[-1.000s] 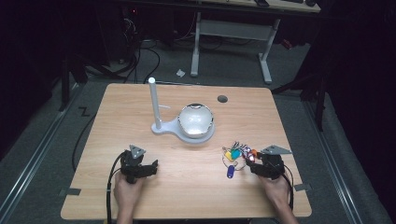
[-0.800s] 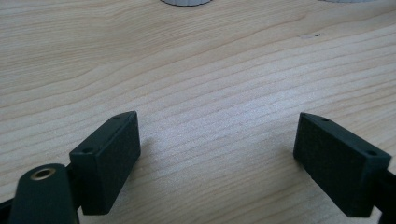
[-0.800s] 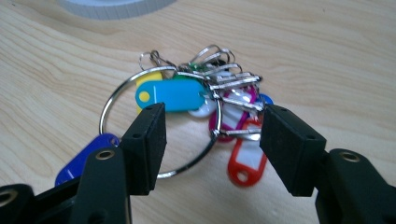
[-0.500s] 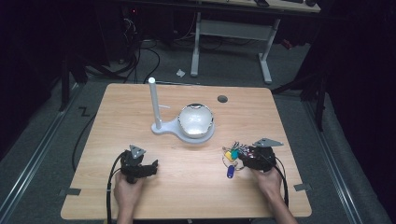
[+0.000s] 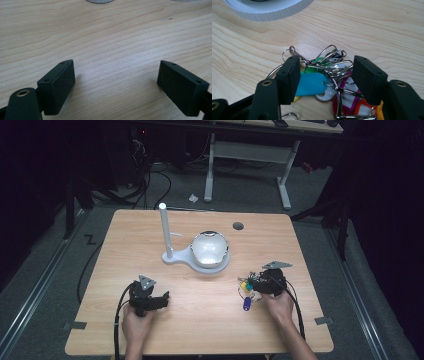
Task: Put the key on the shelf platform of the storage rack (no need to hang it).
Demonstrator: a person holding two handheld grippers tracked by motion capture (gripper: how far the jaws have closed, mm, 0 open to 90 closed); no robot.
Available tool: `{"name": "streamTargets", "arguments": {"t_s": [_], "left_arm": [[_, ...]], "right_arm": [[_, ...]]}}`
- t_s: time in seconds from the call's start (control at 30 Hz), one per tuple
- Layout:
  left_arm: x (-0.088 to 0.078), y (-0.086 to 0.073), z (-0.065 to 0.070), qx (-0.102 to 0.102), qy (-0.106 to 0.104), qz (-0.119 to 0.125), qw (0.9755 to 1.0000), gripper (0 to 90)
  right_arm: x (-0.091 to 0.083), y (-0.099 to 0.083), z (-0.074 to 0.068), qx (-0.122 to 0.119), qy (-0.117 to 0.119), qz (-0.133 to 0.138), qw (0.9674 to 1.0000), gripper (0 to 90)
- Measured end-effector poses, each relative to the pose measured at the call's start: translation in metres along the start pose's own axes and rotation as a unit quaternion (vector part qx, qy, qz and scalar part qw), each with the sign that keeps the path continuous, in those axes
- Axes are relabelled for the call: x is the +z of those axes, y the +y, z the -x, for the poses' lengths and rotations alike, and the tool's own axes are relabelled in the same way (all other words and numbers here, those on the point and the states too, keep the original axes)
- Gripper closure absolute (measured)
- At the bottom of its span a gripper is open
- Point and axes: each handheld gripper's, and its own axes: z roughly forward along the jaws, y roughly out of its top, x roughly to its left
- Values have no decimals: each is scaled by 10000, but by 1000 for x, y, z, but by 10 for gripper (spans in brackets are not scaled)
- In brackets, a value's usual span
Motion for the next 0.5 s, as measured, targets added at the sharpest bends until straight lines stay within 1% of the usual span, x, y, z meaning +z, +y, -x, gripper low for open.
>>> {"name": "streamTargets", "arguments": {"t_s": [0.13, 0.23, 0.27, 0.3, 0.33, 0.37, 0.4, 0.47, 0.5], "left_arm": [[0, 0, 0, -7, 3, 1, 10000, 151], [0, 0, 0, -27, 7, 5, 10000, 152], [0, 0, 0, -28, 8, 5, 10000, 151], [0, 0, 0, -1, 1, 1, 10000, 151], [0, 0, 0, -20, 6, 6, 10000, 151], [0, 0, 0, -20, 6, 6, 10000, 151], [0, 0, 0, -11, 4, 0, 10000, 151], [0, 0, 0, -14, 4, 1, 10000, 151], [0, 0, 0, -6, 2, 1, 10000, 151]], "right_arm": [[3, 3, -1, -77, -37, -72, 9999, 392], [6, 6, 0, -60, -28, -99, 9999, 391], [5, 7, 0, -53, -52, -137, 9999, 392], [5, 7, 0, -97, -111, -124, 9998, 393], [4, 8, 1, -116, -143, -91, 9998, 397], [4, 8, 1, -116, -143, -91, 9998, 397], [3, 9, 4, 21, -107, -31, 9999, 402], [4, 9, 5, 54, -98, -48, 9999, 401], [6, 9, 5, 42, -124, -104, 9999, 396]]}}
